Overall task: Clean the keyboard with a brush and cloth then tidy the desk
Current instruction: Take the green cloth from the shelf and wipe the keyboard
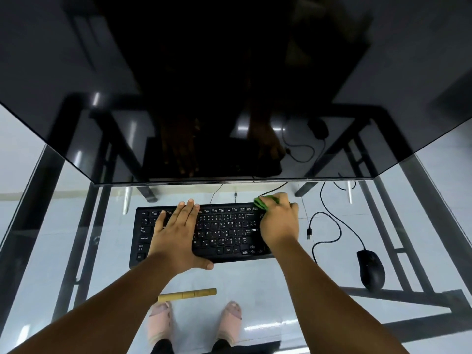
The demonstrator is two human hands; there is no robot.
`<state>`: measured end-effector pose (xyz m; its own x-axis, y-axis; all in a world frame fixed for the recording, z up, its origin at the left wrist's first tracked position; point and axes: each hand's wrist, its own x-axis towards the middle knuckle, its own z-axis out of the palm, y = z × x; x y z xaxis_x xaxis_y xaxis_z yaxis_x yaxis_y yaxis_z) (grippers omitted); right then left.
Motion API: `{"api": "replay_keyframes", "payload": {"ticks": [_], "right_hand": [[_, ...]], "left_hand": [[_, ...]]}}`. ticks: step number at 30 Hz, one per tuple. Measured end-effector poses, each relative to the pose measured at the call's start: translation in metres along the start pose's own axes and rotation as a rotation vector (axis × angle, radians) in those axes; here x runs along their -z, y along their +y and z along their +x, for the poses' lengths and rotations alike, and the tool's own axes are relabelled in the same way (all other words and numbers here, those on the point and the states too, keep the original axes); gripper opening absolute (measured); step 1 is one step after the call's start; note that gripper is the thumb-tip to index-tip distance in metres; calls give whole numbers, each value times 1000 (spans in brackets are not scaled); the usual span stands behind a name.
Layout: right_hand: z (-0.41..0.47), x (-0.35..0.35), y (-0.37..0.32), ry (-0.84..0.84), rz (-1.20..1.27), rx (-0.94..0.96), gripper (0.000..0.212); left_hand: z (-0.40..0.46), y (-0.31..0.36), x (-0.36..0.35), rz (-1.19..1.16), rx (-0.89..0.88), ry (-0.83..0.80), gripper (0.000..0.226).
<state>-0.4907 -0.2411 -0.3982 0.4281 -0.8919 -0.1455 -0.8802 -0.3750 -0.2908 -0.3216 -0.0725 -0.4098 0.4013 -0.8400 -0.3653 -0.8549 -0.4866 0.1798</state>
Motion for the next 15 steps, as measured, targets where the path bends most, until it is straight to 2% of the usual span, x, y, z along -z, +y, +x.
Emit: {"api": "replay_keyframes", "payload": {"ticks": [5, 7, 11, 13, 15], "right_hand": [[-15, -10, -31, -90, 23, 206, 62], [-16, -8, -21, -66, 21, 165, 59], [-7, -4, -17, -30, 16, -31, 58], [-6, -5, -37, -89, 1, -34, 59], [-9, -10, -63, -150, 11, 44, 60]], "left_hand": [[-1, -4, 1, 4, -11, -3, 144], [-2, -10, 3, 3, 1, 1, 144], [-6, -24, 3, -12, 27, 30, 142], [-8, -28, 2, -16, 29, 44, 141], [-10, -30, 2, -13, 30, 48, 140]]}}
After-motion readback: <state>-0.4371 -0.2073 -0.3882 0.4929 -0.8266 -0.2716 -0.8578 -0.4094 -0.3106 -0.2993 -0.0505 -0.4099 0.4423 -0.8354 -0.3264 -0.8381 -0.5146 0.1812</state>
